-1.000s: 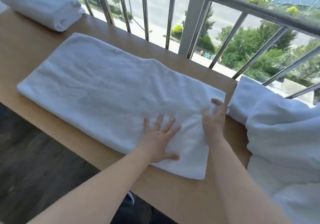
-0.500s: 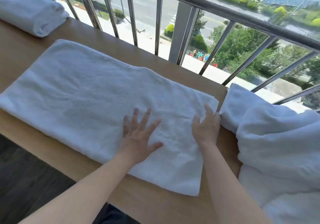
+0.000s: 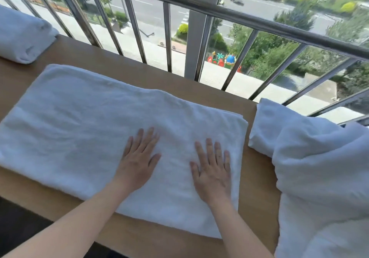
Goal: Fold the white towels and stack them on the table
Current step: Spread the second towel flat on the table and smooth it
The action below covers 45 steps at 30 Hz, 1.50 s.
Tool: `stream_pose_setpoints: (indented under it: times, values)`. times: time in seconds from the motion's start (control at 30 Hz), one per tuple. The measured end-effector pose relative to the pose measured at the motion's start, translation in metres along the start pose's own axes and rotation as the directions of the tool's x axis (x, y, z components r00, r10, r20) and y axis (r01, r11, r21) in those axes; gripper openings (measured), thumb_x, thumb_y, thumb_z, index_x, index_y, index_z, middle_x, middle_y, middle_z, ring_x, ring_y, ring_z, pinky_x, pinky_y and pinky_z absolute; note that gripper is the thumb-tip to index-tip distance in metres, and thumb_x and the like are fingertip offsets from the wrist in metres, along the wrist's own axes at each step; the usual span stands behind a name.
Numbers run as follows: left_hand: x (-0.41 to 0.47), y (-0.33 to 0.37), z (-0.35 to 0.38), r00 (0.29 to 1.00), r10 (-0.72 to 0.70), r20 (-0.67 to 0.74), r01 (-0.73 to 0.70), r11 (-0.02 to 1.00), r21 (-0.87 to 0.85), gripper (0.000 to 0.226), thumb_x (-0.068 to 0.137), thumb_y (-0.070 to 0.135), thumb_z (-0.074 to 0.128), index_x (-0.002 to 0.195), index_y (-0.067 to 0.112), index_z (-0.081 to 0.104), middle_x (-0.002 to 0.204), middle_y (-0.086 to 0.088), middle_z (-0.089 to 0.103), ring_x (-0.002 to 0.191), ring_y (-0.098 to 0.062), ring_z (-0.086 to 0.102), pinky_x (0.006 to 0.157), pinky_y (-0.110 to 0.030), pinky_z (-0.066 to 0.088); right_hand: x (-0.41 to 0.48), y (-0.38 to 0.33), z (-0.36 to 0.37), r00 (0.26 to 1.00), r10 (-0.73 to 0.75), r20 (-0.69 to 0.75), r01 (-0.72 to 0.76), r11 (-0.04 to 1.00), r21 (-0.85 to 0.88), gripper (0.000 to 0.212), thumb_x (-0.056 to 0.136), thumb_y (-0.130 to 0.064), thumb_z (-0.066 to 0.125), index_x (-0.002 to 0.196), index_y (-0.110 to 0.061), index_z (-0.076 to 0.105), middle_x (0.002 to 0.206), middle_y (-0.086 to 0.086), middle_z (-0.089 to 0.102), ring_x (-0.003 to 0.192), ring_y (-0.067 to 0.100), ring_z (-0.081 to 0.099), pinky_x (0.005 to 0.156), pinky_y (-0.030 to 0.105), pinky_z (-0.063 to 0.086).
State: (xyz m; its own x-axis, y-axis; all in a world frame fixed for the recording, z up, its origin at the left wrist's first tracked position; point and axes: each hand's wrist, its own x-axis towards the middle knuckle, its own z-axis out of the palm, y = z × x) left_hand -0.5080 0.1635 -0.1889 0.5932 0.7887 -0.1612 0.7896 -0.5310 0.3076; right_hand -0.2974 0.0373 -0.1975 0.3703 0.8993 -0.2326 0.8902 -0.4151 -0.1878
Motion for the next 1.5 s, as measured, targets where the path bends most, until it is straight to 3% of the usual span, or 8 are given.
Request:
stream_pose_setpoints:
  times: [0.2,0.4,0.6,0.9,1.07,1.17,1.37,1.5]
  values:
    - [0.013,-0.029,0.002,0.993,0.099,0.057,-0.100,0.995,0.012,0.065,0.100,0.048,0.023,0.160,0.025,0.013,0.168,-0.003,0.005,0.154,-0.022,0.005,0.123,-0.046,0.007,0.007,-0.040,0.001,0.928,0.372,-0.025,-0.371,0.928,0.040,0.063,0.103,-0.054,0.017,0.158,-0.035,-0.007,0.167,-0.004,-0.013,0.152,0.025,-0.019,0.122,0.050,-0.010]
    - [0.030,-0.099,-0.019,0.959,0.262,0.112,-0.275,0.954,0.118,0.065,0.102,0.057,0.019,0.160,0.028,0.017,0.167,0.008,0.013,0.153,-0.022,0.018,0.122,-0.047,0.011,0.035,-0.135,0.011,0.984,0.141,-0.110,-0.127,0.985,0.120,0.059,0.102,-0.048,0.024,0.159,-0.034,0.016,0.167,-0.003,0.006,0.155,0.025,0.001,0.123,0.053,-0.001]
    - [0.039,-0.113,-0.022,0.965,0.243,0.096,-0.254,0.960,0.121,0.067,0.099,0.054,0.028,0.160,0.028,0.021,0.167,0.004,0.017,0.154,-0.025,0.015,0.121,-0.050,0.016,0.037,-0.129,0.019,0.941,0.338,-0.017,-0.337,0.940,0.053,0.060,0.101,-0.057,0.015,0.157,-0.045,-0.002,0.166,-0.009,-0.011,0.154,0.020,-0.013,0.123,0.048,-0.010]
    - [0.048,-0.100,-0.025,0.952,0.288,0.101,-0.291,0.956,0.025,0.067,0.098,0.054,0.023,0.159,0.030,0.010,0.167,0.004,0.011,0.155,-0.029,0.006,0.122,-0.057,0.007,0.030,-0.025,-0.039,0.396,0.918,-0.012,-0.743,0.328,0.583,0.048,0.103,-0.035,0.039,0.144,-0.011,0.046,0.144,0.017,0.048,0.131,0.038,0.043,0.106,0.050,0.034]
    - [0.052,-0.087,-0.025,0.948,0.305,0.095,-0.310,0.950,0.042,0.067,0.099,0.051,0.023,0.160,0.025,0.012,0.167,0.003,0.013,0.154,-0.029,0.010,0.120,-0.061,0.011,0.039,0.014,-0.052,0.434,0.861,0.263,-0.587,0.049,0.808,0.026,0.098,-0.027,0.048,0.081,-0.011,0.061,0.085,0.009,0.060,0.080,0.027,0.055,0.069,0.035,0.041]
    - [0.050,-0.089,-0.023,0.948,0.301,0.102,-0.308,0.948,0.073,0.067,0.100,0.053,0.019,0.160,0.025,0.013,0.167,0.004,0.013,0.154,-0.028,0.010,0.120,-0.062,0.012,0.037,0.026,-0.056,0.529,0.761,0.375,-0.486,-0.090,0.869,0.023,0.093,-0.025,0.058,0.085,-0.005,0.065,0.090,0.011,0.066,0.082,0.027,0.061,0.072,0.040,0.047]
    - [0.052,-0.093,-0.024,0.948,0.304,0.096,-0.313,0.944,0.105,0.066,0.101,0.056,0.013,0.161,0.029,0.007,0.167,0.004,0.015,0.154,-0.025,0.011,0.120,-0.060,0.013,0.027,0.041,-0.055,0.698,0.567,0.438,-0.458,-0.117,0.881,0.018,0.096,-0.021,0.066,0.101,-0.005,0.072,0.097,0.013,0.077,0.089,0.030,0.074,0.075,0.040,0.061]
    - [0.053,-0.094,-0.024,0.944,0.309,0.120,-0.323,0.937,0.133,0.068,0.101,0.059,0.011,0.160,0.027,0.015,0.166,0.003,0.020,0.153,-0.026,0.017,0.120,-0.060,0.016,0.012,0.060,-0.043,0.626,0.728,0.280,-0.433,0.026,0.901,0.016,0.093,-0.013,0.067,0.087,0.002,0.069,0.087,0.019,0.069,0.079,0.031,0.065,0.070,0.040,0.050]
